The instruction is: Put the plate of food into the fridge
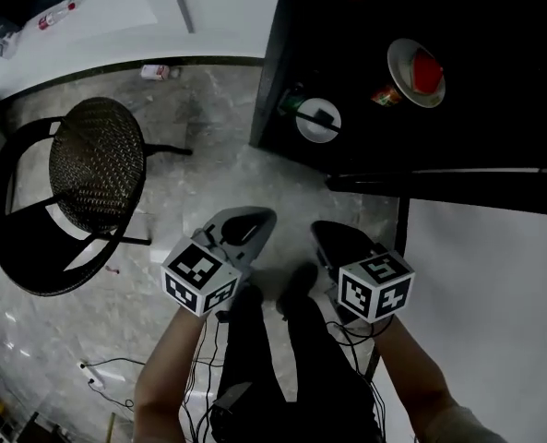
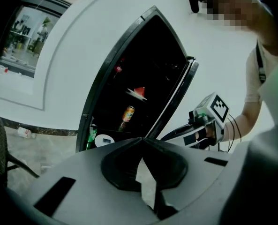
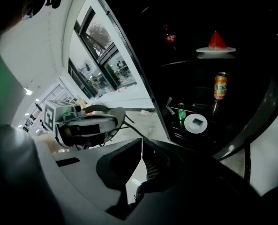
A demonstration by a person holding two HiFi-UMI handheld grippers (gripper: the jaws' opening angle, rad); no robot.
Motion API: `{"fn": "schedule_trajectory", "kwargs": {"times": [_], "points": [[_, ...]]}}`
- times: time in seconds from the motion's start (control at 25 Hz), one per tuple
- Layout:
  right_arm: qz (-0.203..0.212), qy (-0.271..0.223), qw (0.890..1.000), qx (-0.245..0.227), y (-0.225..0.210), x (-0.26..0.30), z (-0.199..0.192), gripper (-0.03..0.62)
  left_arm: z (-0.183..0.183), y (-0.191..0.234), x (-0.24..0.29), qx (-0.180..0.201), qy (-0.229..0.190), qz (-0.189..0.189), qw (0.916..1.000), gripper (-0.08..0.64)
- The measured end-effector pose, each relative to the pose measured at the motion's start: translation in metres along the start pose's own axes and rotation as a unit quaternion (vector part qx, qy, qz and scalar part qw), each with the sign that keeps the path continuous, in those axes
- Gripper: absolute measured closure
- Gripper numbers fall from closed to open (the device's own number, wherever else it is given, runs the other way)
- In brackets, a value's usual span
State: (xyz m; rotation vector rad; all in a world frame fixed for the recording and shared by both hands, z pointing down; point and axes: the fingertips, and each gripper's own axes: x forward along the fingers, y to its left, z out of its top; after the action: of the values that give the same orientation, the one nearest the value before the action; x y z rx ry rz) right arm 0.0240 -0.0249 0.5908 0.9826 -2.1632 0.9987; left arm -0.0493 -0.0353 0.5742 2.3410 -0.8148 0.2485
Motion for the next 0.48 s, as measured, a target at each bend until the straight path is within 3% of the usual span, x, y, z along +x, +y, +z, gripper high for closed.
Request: {"fn": "schedule_trajectory", "kwargs": {"times": [0.24, 0.48], "points": [[-0.016, -0.023, 0.999, 0.033, 0.001, -0.048, 0.020, 0.568, 0.037, -0.037, -0.010, 0.055, 0.029, 0.011, 0.9980, 0.549], [0.009, -0.051, 0.996, 0.070, 0.027, -0.094, 0.039, 0.568, 0.066, -0.078, -0.031, -0.005, 0.012, -0.028, 0.9995, 0.549]]}}
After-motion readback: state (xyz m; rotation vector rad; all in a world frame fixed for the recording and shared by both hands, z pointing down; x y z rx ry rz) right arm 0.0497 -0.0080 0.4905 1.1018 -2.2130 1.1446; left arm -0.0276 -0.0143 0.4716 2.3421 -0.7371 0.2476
